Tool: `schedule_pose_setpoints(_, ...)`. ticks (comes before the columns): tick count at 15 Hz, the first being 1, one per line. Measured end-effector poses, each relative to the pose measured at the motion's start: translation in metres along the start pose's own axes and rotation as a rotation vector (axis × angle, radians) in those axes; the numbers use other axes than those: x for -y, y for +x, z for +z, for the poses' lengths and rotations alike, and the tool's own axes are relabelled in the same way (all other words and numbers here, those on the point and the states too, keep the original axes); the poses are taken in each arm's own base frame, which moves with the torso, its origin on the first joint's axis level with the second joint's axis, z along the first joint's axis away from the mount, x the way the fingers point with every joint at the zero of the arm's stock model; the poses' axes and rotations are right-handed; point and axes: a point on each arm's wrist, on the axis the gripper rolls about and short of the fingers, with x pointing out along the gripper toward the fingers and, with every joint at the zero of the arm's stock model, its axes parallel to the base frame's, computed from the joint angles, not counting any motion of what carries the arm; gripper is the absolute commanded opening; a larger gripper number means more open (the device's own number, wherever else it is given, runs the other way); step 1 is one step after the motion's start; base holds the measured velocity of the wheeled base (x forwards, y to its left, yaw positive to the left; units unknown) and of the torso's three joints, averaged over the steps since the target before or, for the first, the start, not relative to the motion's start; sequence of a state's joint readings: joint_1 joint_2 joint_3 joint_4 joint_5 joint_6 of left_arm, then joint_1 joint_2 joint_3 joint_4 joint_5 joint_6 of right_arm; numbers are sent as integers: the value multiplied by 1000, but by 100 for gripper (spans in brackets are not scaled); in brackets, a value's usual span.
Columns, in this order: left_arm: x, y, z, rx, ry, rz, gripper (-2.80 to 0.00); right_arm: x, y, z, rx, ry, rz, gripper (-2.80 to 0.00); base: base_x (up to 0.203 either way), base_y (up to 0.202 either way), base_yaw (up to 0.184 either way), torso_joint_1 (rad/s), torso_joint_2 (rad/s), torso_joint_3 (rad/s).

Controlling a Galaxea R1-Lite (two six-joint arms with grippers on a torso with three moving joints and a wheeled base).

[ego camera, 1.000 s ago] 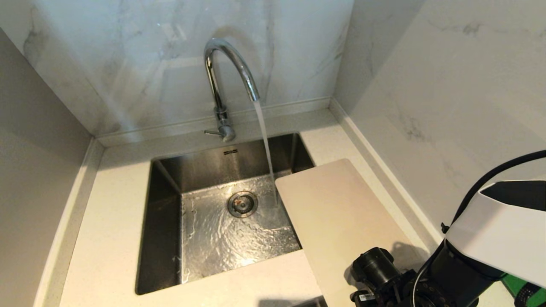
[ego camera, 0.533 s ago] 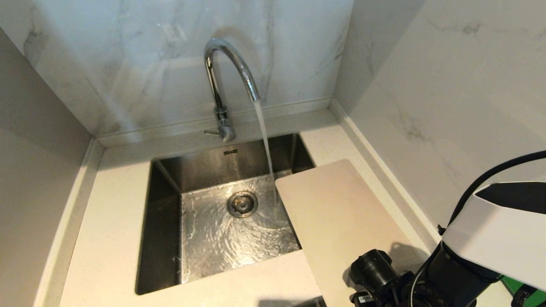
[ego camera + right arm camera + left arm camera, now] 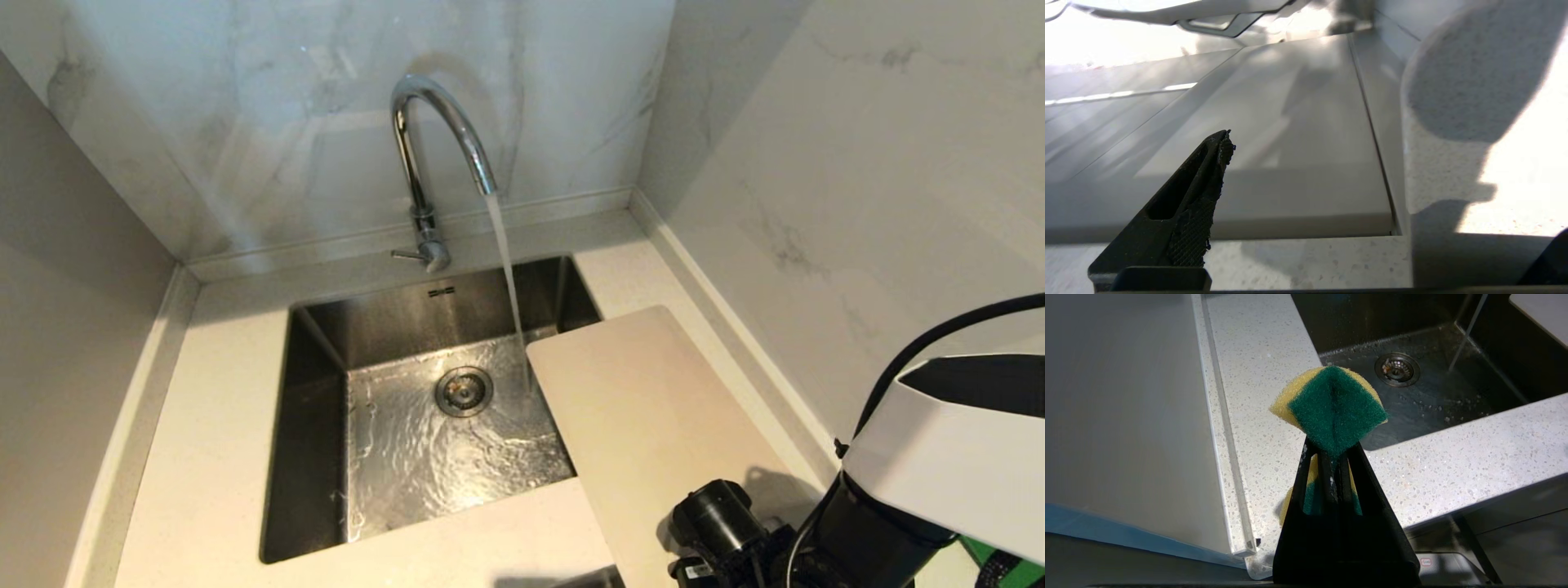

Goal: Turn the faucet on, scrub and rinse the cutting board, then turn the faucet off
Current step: Pick up the cutting board

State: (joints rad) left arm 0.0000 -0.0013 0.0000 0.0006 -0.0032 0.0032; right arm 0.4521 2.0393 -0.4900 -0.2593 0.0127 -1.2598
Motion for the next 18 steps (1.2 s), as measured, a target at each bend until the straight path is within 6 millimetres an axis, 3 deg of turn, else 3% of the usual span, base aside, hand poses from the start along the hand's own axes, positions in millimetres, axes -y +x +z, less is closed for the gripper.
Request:
schedule_pose_setpoints(1, 0, 0, 0, 0, 0, 0, -280, 0, 2, 0, 8, 2, -16, -280, 0, 0, 0, 0, 0, 0)
schedule_pose_setpoints(18, 0, 0, 0, 0, 0, 0, -280, 0, 3, 0, 6, 1, -24, -280, 0, 0, 0, 0, 0, 0)
